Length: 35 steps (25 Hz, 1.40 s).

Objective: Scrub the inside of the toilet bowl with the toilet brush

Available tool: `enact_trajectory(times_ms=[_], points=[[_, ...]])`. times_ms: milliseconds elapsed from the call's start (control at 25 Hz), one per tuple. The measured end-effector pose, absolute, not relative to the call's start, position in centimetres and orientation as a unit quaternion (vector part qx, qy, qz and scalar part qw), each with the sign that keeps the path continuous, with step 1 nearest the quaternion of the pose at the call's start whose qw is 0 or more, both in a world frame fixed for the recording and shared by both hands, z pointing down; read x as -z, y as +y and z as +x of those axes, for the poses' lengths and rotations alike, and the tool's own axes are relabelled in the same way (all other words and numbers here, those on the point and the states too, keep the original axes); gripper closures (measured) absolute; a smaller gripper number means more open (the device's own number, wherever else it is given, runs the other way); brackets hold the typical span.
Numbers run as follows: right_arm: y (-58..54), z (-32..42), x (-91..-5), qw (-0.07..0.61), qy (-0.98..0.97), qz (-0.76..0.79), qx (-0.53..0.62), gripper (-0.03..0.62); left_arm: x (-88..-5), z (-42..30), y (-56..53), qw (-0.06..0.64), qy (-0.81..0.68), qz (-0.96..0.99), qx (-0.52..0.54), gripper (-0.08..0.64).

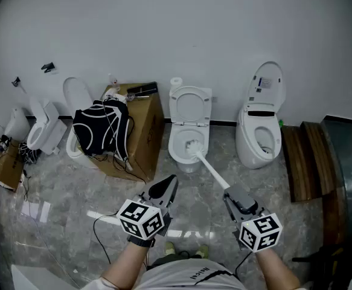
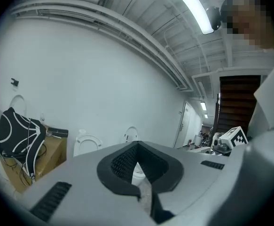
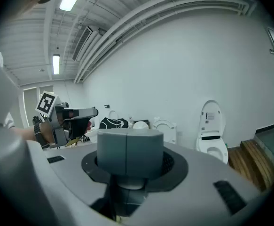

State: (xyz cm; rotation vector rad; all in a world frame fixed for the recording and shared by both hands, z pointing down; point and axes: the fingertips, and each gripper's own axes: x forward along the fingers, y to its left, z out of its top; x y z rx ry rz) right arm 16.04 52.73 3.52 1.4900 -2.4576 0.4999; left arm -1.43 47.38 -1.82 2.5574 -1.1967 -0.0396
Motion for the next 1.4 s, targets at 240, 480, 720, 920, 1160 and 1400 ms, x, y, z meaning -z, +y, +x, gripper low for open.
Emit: enact_trajectory(times_ms=[240, 480, 720, 920, 1160, 1400], points=[[52.6, 16.9, -3.4, 0.110, -0.840, 0.504, -0.169, 0.434, 1.7, -0.3, 47.4, 0.158, -0.421, 0.893, 0.012, 0.554], [52.5, 18.5, -3.9, 0.094, -0.838, 0.498, -0.200, 0.434, 1.4, 0.9, 47.1, 0.161, -0.425, 0.891, 0.008, 0.554], [51.8, 20.4, -4.5, 0.066, -0.832, 0.494, -0.245, 0.434, 1.0, 0.6, 46.5, 0.162, -0.443, 0.881, 0.009, 0.554], [50.4, 20.5, -5.2, 0.055, -0.826, 0.492, -0.272, 0.434, 0.6, -0.6, 45.1, 0.155, -0.457, 0.876, 0.006, 0.554], [47.7, 19.8, -7.0, 0.063, -0.814, 0.497, -0.294, 0.434, -0.8, -1.7, 41.8, 0.159, -0.456, 0.876, 0.012, 0.554], [41.5, 17.9, -8.8, 0.079, -0.798, 0.508, -0.313, 0.434, -2.6, -3.3, 34.6, 0.164, -0.442, 0.882, 0.013, 0.554]])
